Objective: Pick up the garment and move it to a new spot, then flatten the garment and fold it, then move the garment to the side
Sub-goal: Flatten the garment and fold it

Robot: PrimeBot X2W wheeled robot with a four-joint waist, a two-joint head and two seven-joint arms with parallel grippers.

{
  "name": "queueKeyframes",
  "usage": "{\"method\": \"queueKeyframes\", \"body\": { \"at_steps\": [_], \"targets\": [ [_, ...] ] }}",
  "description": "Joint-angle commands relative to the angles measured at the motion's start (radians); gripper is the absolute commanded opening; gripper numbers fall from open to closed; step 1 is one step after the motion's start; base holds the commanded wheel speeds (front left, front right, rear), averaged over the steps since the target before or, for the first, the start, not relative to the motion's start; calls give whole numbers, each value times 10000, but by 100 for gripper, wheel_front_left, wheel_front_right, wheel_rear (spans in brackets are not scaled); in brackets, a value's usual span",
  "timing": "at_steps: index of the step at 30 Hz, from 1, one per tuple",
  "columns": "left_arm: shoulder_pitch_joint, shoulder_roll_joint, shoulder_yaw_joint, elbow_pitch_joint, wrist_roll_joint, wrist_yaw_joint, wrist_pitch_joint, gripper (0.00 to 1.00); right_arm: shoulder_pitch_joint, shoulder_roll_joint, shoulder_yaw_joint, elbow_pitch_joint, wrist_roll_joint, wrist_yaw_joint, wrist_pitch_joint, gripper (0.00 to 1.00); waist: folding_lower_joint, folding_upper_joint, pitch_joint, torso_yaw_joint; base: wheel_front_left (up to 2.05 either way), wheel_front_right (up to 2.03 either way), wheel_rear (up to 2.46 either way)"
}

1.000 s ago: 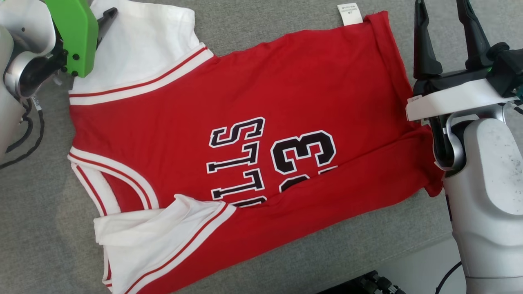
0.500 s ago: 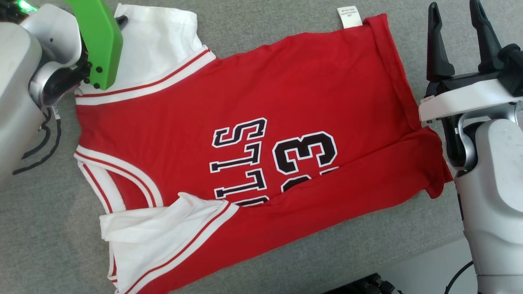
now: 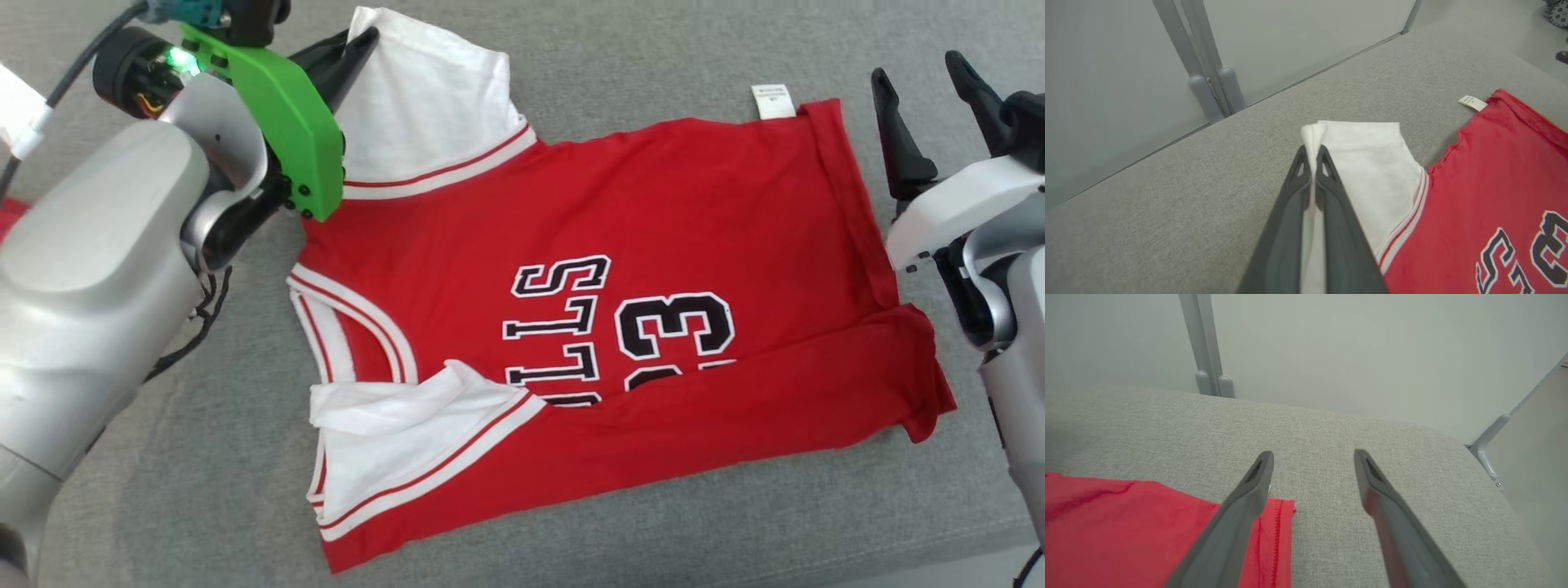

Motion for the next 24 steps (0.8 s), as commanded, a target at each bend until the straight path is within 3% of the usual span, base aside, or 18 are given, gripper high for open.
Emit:
{"method": "queueKeyframes", "body": {
  "at_steps": [1, 6, 14, 24],
  "targets": [
    [308, -112, -30, -97, 6, 6, -196, 0, 195, -227, 118, 123, 207, -20, 188, 100, 0, 0, -917, 1014, 0, 0, 0],
    [812, -225, -228, -621, 217, 105, -733, 0, 357, -960, 576, 554, 927, -20, 759, 100, 0, 0, -1271, 1588, 0, 0, 0],
    [1691, -149, -341, -1905, 434, 795, -1458, 0, 497, -1887, 1026, 1650, 1641, -20, 1525, 100, 0, 0, -1252, 2351, 0, 0, 0],
    [2152, -49, -457, -2821, 501, 1138, -1647, 0, -35, -2090, 1571, 2690, 2090, -20, 1635, 100, 0, 0, -873, 2670, 0, 0, 0]
  ]
}}
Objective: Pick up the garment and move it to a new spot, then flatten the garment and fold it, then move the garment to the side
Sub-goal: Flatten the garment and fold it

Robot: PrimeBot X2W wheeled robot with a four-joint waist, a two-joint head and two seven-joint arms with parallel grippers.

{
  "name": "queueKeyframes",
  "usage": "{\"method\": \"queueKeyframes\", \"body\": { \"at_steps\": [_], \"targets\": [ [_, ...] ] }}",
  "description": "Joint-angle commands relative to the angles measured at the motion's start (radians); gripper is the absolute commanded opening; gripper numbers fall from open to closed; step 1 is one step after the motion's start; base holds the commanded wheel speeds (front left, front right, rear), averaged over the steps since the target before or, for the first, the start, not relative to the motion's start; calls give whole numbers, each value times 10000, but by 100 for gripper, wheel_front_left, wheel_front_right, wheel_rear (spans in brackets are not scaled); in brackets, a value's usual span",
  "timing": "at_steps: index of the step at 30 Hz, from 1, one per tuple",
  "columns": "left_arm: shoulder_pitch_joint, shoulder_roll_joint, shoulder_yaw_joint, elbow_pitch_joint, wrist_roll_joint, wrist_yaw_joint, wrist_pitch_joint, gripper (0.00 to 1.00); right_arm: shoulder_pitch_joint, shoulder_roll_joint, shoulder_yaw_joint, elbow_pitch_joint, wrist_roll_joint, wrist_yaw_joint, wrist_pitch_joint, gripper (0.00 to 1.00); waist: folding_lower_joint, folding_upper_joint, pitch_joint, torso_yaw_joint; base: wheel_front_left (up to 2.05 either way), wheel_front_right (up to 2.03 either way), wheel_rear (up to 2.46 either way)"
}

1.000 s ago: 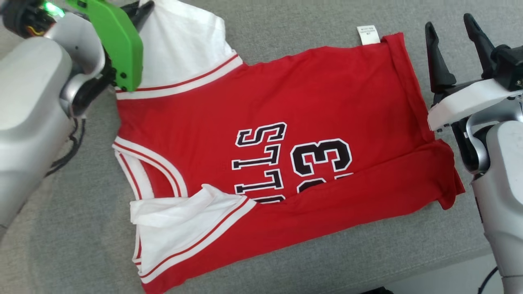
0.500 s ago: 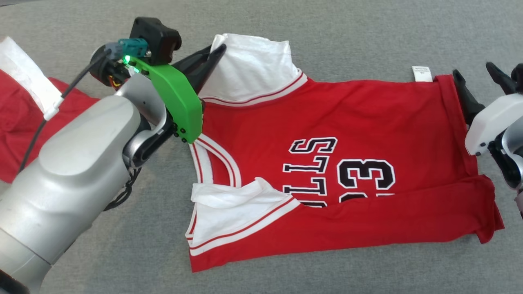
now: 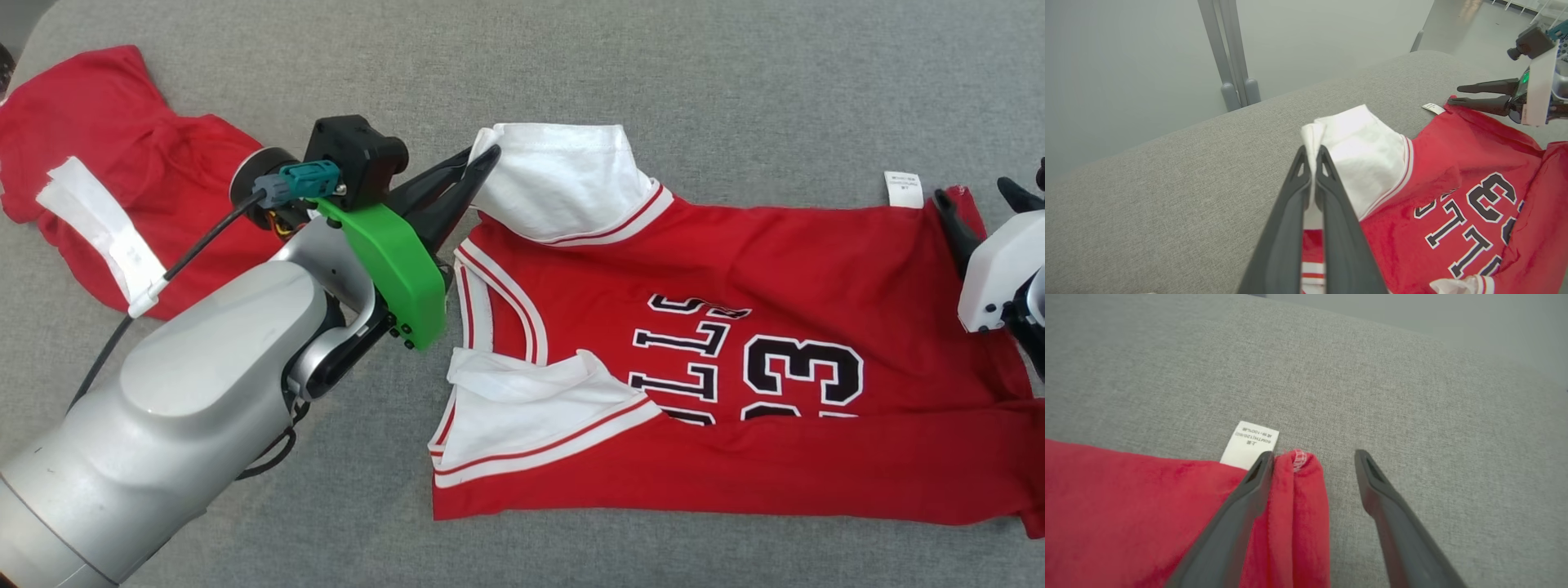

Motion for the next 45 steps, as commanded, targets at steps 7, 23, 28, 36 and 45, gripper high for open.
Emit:
{"method": "queueKeyframes", "body": {
  "at_steps": [7, 23, 28, 36, 45],
  "targets": [
    [76, 17, -77, -205, 68, 78, 48, 0, -449, 45, 648, 698, 326, -20, -262, 100, 1, 0, 174, 25, 0, 0, 0],
    [-538, 500, -172, 419, 484, 241, 288, 0, -1415, 171, 1231, 2054, 532, -20, -956, 0, 1, 0, 198, -381, 0, 0, 0],
    [-1137, 463, -51, 1371, 732, 149, 238, 0, -1806, 206, 1348, 2038, 471, -22, -1506, 0, 1, 0, 420, -735, 0, 0, 0],
    [-2442, 266, -82, 3003, 1349, -325, -58, 0, -2451, 227, 1343, 2000, 119, -23, -2689, 0, 1, 0, 985, -1259, 0, 0, 0],
    [-3515, -192, -212, 4690, 1892, -648, -737, 0, -2972, 482, 1043, 2188, -625, -24, -3777, 0, 1, 0, 1297, -1566, 0, 0, 0]
  ]
}}
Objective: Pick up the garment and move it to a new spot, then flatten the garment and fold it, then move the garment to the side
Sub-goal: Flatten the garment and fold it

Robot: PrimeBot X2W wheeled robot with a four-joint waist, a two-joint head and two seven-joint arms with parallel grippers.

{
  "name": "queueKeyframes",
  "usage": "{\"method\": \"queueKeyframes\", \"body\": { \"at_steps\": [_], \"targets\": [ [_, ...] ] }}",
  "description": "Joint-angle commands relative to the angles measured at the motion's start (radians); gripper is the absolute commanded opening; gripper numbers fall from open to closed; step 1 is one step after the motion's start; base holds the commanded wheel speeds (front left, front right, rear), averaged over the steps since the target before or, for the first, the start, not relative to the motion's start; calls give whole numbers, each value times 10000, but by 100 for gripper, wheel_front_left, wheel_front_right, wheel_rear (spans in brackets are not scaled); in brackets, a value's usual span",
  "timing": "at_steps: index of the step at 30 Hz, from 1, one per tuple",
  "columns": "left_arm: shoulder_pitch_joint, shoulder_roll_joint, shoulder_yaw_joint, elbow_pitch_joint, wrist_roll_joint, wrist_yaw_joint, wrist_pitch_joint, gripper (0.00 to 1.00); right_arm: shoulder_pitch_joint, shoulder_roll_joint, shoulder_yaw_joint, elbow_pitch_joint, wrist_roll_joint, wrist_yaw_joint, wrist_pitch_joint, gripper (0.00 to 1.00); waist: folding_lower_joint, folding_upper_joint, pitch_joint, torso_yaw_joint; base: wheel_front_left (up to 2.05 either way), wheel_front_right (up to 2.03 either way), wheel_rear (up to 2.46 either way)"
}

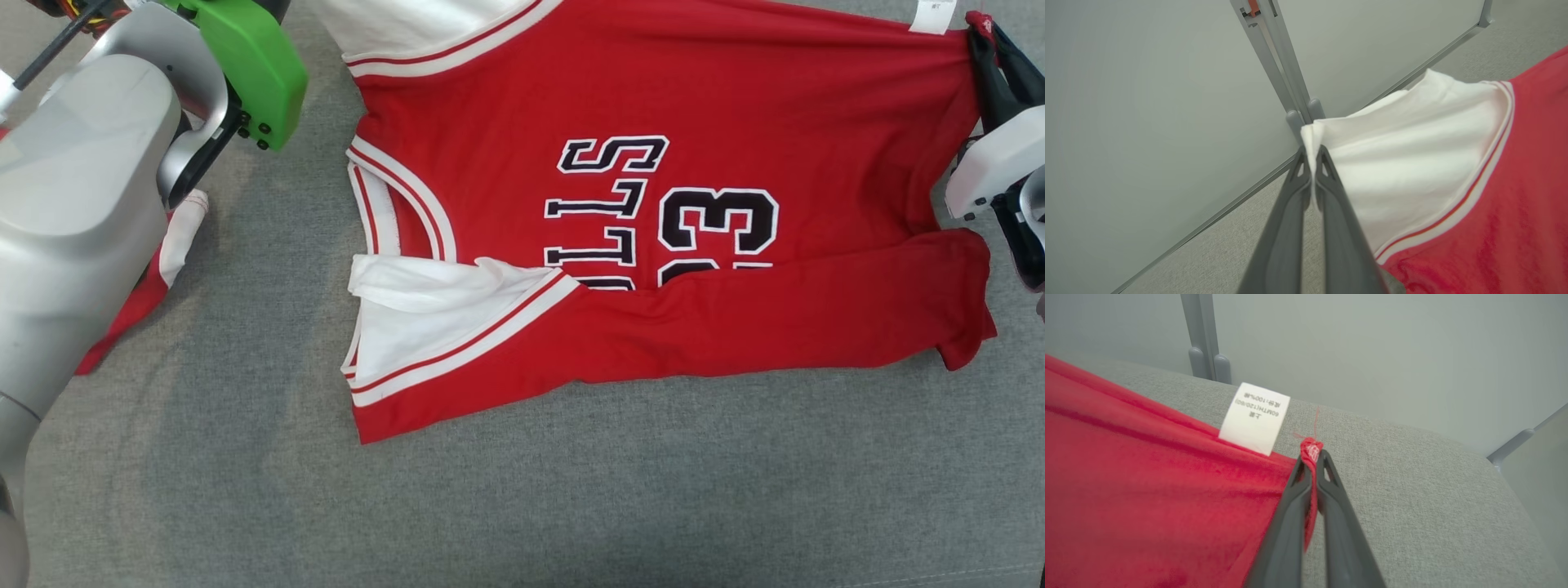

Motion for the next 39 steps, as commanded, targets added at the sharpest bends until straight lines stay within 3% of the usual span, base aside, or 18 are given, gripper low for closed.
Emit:
{"method": "queueKeyframes", "body": {
  "at_steps": [1, 8, 13, 19, 26, 33, 39],
  "targets": [
    [-149, -50, -8, 192, 46, -34, -132, 0, -84, -11, -78, -12, -121, -27, -103, 0, 0, 0, 54, -70, 0, 0, 0],
    [407, -294, -327, 611, 77, -270, -658, 0, 594, -93, -149, -524, -95, -26, -263, 0, 0, 0, -301, 121, 0, 0, 0],
    [952, -150, -550, 289, 20, -354, -858, 0, 1604, -466, -90, -1470, 179, -26, -257, 0, 0, 0, -745, 354, 0, 0, 0],
    [1842, 381, -826, -711, 197, -399, -873, 0, 2947, -1130, -105, -2244, 673, -27, -259, 0, 0, 0, -1363, 514, 0, 0, 0],
    [3571, 1394, -1077, -2631, 288, -389, 71, 0, 4258, -1768, 532, -2755, 1610, -27, 15, 0, 0, 0, -2114, 563, 0, 0, 0],
    [5009, 2383, -1141, -4634, 363, 37, 1063, 0, 5104, -2527, 1156, -3632, 2706, -27, 648, 0, 0, 0, -2378, 468, 0, 0, 0],
    [5679, 2639, -1154, -5538, 419, 260, 1593, 0, 5495, -2972, 1698, -4244, 3343, -26, 1172, 0, 0, 0, -2369, 342, 0, 0, 0]
  ]
}}
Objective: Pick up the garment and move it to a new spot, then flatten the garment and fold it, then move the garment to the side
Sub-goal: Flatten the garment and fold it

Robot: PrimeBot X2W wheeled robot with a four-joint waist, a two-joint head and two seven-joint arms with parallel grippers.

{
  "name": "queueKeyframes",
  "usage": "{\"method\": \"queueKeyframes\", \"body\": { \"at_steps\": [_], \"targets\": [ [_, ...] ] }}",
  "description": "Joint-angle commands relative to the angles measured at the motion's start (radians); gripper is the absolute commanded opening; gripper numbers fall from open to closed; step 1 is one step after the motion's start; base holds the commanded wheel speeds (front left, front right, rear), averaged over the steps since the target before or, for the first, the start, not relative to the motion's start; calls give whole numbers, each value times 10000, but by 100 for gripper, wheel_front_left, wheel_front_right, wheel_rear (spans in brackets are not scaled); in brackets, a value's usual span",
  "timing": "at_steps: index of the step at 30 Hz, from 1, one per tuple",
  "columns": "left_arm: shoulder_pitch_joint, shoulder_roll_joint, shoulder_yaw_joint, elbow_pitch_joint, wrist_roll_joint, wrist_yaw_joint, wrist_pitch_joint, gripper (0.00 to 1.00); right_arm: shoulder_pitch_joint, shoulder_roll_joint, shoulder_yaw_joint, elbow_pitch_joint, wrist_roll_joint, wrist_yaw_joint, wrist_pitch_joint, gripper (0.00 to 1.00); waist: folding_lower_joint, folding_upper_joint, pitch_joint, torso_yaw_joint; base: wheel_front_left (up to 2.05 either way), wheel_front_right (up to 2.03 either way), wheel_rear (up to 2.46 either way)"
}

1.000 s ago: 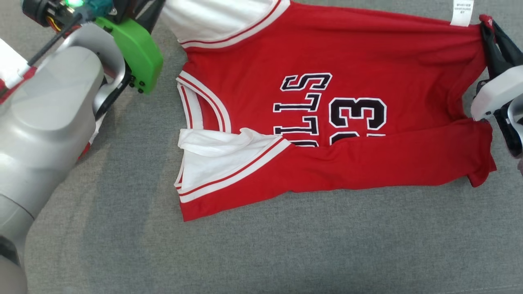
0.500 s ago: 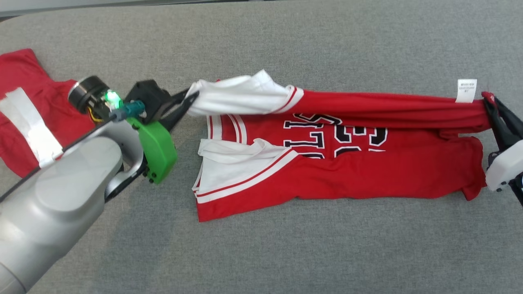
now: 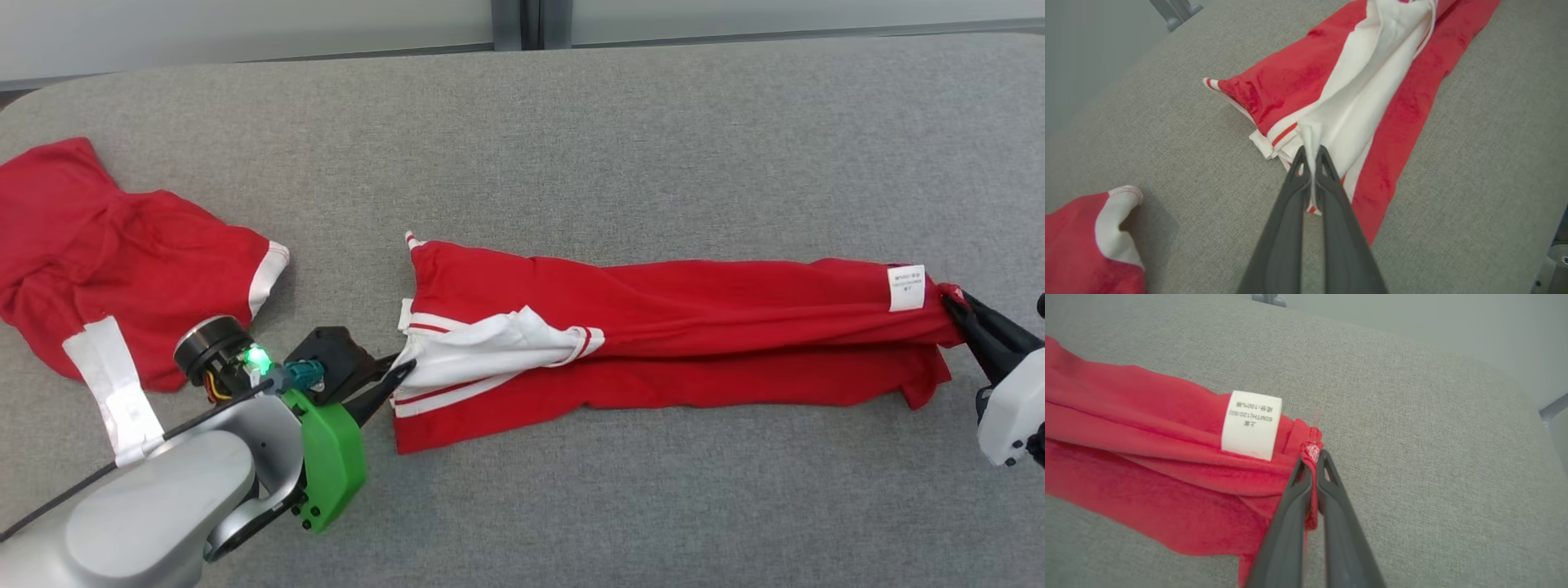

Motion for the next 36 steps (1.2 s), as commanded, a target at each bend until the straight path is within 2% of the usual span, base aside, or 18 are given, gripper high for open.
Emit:
{"method": "queueKeyframes", "body": {
  "at_steps": [1, 7, 8, 9, 10, 11, 12, 18, 23, 25, 26, 28, 31, 36],
  "targets": [
    [241, 110, 2, -76, 72, 103, 81, 0, 134, -104, 77, -70, 141, -26, 119, 0, 0, -1, 4, -46, 0, 0, 0],
    [574, 67, -6, -125, 217, 193, 369, 0, 281, -303, 512, -315, 552, -26, 465, 0, 0, -1, -8, -183, 0, 0, 0],
    [651, 34, -9, -86, 181, 197, 430, 0, 290, -345, 579, -338, 581, -26, 507, 25, 0, -1, -15, -205, 0, 0, 0],
    [698, 17, -11, -57, 152, 206, 464, 0, 290, -383, 613, -330, 612, -26, 547, 100, 0, -1, -22, -221, 0, 0, 0],
    [733, -1, -6, -45, 145, 204, 490, 28, 296, -417, 662, -323, 651, -26, 569, 100, 0, -1, -33, -238, 0, 0, 0],
    [774, -12, -7, -31, 133, 214, 503, 44, 327, -448, 723, -319, 724, -26, 655, 100, 0, -1, -42, -252, 0, 0, 0],
    [833, -34, -8, -16, 106, 238, 535, 98, 342, -528, 801, -307, 741, -26, 730, 100, 0, -1, -53, -265, 0, 0, 0],
    [1027, -114, 95, 45, -123, 383, 420, 100, 318, -804, 734, -108, 877, -24, 783, 100, 0, -1, -166, -325, 0, 0, 0],
    [1051, -216, 446, 66, -385, 632, 71, 100, 163, -746, 456, 84, 777, -24, 564, 100, 0, -1, -300, -329, 0, 0, 0],
    [1021, -273, 633, 122, -489, 794, -129, 100, 31, -865, 211, 362, 407, -26, 504, 100, 0, -1, -356, -316, 0, 0, 0],
    [1021, -361, 833, 159, -590, 969, -356, 100, -207, -959, -104, 693, -423, -26, 270, 100, 0, -1, -409, -301, 0, 0, 0],
    [1076, -422, 1077, 237, -721, 1169, -653, 100, -309, -425, -716, 858, -641, -18, -108, 100, 0, -1, -469, -310, 0, 0, 0],
    [1177, -629, 1544, 340, -958, 1524, -1257, 100, -355, -226, -1407, 831, -1071, -26, -541, 100, 0, -1, -537, -315, 0, 0, 0],
    [1498, -1141, 2851, 593, -1588, 2256, -2714, 100, -97, 902, -2574, 126, -1516, -25, -1171, 100, 0, -1, -612, -347, 0, 0, 0]
  ]
}}
